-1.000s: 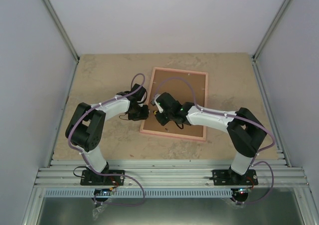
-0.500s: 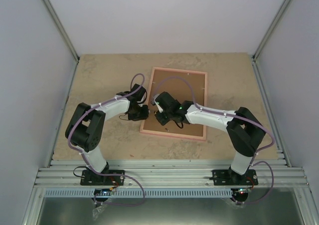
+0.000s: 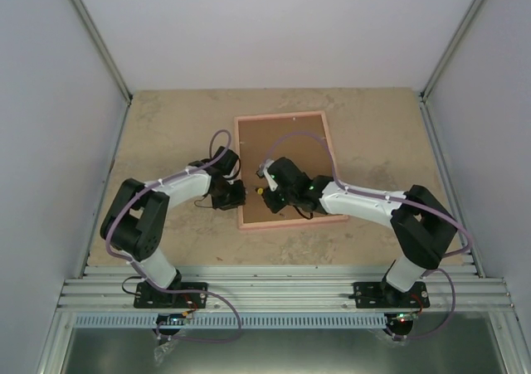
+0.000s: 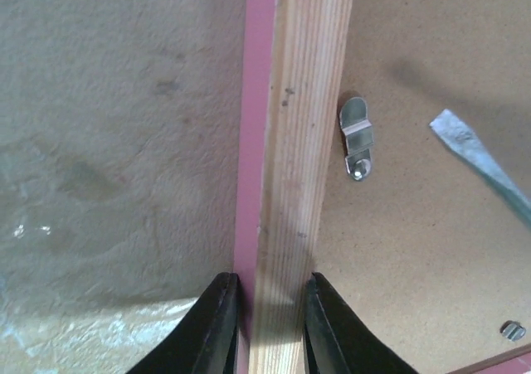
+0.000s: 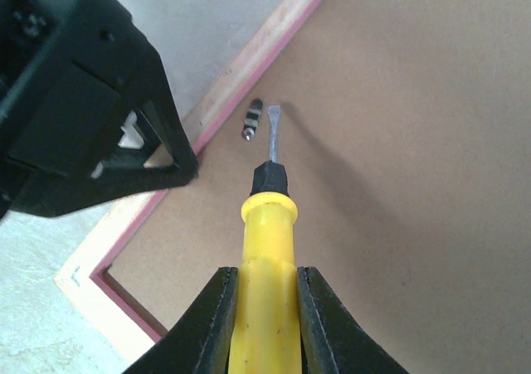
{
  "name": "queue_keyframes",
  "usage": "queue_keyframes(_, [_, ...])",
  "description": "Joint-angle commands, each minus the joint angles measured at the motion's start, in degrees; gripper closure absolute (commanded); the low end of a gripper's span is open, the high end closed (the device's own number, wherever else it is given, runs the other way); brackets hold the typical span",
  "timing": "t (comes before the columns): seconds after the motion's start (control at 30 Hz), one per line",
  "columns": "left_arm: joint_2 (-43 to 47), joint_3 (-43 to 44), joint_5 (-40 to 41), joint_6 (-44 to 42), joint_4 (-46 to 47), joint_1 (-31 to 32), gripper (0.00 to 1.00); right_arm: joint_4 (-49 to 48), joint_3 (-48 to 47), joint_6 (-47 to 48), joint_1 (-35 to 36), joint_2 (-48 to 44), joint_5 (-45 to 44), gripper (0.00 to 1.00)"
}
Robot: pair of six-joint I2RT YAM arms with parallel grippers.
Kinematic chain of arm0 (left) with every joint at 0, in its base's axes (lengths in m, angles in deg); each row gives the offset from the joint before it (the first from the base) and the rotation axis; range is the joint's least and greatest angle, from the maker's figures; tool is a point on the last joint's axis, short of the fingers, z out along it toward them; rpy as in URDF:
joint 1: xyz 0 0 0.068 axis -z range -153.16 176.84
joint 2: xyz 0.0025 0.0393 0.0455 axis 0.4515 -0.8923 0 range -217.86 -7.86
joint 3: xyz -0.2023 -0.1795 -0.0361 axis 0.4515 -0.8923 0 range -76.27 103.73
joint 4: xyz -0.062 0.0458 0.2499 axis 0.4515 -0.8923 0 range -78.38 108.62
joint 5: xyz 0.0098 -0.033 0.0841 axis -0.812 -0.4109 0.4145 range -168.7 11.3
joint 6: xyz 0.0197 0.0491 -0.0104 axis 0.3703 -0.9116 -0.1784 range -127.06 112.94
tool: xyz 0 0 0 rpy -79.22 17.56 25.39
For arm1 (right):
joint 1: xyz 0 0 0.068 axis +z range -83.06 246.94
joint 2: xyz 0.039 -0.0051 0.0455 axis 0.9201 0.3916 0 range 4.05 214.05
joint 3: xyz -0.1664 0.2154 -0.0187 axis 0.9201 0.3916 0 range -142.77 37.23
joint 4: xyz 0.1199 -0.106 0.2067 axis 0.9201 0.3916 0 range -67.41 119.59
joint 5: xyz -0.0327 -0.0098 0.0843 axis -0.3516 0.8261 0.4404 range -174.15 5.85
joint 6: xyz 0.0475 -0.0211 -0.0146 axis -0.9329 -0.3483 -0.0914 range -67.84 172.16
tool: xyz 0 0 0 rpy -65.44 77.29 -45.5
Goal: Take the photo out of the frame
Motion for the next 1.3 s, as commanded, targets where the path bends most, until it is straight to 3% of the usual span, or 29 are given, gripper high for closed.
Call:
queue_keyframes(0.0, [2.52,0.47,-0.11,2.49,-2.44,-0.27,0.78,-2.85,1.99,-1.75,0.07,-0.90,3.15,1.00])
queue_keyframes(0.13, [3.13,2.19,4.54,0.83,-5.39,-0.37,0.74,-3.62,2.37,-2.05,0.09,-0.26,5.32,1.00])
queue_keyframes(0.33, [3.57,2.58,4.38,0.26,-6.12,-0.34,0.60,-5.57,3.35,-2.58,0.10,-0.26,6.69,1.00])
queue_keyframes(0.43, [3.35,2.40,4.92,-0.23,-6.07,-0.40,0.58,-6.16,3.45,-2.78,0.05,0.15,7.46,1.00])
queue_keyframes(0.9, [0.01,1.88,3.39,-1.14,-5.16,-0.59,0.74,-6.84,2.62,-3.45,0.12,3.33,6.91,1.00])
queue_keyframes(1.27, [0.05,0.90,2.78,-0.58,-4.61,-0.54,0.84,-5.82,3.07,-5.61,0.05,3.54,0.64,1.00])
